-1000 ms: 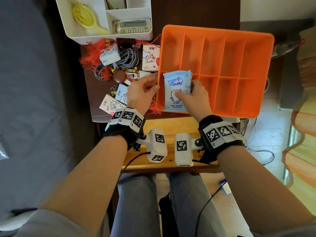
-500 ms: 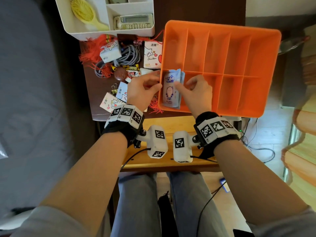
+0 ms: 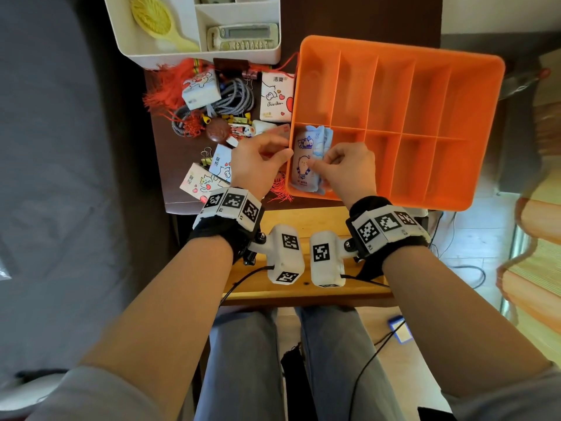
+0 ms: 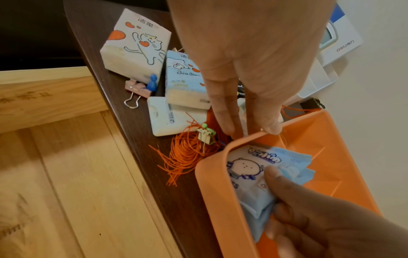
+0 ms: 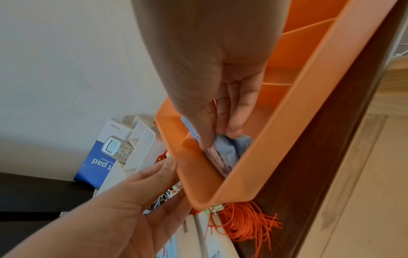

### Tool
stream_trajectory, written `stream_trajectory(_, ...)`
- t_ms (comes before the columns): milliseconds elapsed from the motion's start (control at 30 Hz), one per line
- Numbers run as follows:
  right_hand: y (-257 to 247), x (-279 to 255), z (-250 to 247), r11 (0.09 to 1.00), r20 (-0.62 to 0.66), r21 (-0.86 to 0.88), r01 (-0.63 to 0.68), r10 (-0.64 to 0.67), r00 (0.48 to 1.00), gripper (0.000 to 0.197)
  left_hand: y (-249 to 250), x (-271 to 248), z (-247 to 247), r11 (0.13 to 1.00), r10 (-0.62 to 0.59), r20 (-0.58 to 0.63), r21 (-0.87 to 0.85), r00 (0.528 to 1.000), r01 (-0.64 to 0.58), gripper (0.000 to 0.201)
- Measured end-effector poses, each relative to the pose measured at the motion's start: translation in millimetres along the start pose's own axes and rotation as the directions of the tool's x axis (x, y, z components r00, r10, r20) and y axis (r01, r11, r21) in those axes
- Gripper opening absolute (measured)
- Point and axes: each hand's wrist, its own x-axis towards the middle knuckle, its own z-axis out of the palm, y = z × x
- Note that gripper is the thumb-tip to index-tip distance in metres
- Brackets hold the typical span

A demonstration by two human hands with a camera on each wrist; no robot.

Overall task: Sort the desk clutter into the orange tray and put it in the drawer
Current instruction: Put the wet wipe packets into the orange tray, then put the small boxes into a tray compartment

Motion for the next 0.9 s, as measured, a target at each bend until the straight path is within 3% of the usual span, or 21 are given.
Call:
stream_trajectory(133, -2, -2, -1, 1.000, -0.011, -0.024, 0.019, -0.019, 1.000, 0.032, -2, 1, 0, 1.000, -0.001, 0.005, 0.025, 1.000, 0.001, 0.012)
stream_trajectory(233, -5, -8, -3, 0.995, -0.092, -0.034, 0.092, -0.095, 0.991, 0.037, -1, -1, -2, 0.998, 0.029, 0.019, 0.054, 0.999, -0.030, 0.012)
stream_trajectory(333, -12, -12, -2, 0.988, -0.139, -0.016, 0.154, -0.155, 0.978, 0.031, 0, -2, -12, 0.997, 0.053, -0.006, 0.052, 0.999, -0.053, 0.013)
stream_trajectory(467, -26, -10, 7, 0.968, -0.134, 0.021, 0.249, -0.244, 0.960, 0.025, 0, 4, -34, 0.977, 0.167, -0.213, 0.170, 0.963, -0.132, 0.019)
stream_trajectory(600, -44, 0, 17, 0.945, -0.090, 0.038, 0.324, -0.320, 0.943, 0.019, 1, 19, -58, 0.917, 0.237, -0.416, 0.395, 0.878, -0.060, 0.034)
stream_trajectory(700, -51, 10, 24, 0.941, -0.074, 0.026, 0.338, -0.336, 0.939, 0.015, -1, 31, -71, 0.866, 0.265, -0.384, 0.498, 0.884, -0.044, 0.046)
stream_trajectory(900, -56, 17, 33, 0.944, -0.083, 0.008, 0.330, -0.328, 0.941, 0.013, -1, 52, -77, 0.818, 0.193, -0.331, 0.575, 0.924, 0.035, 0.053)
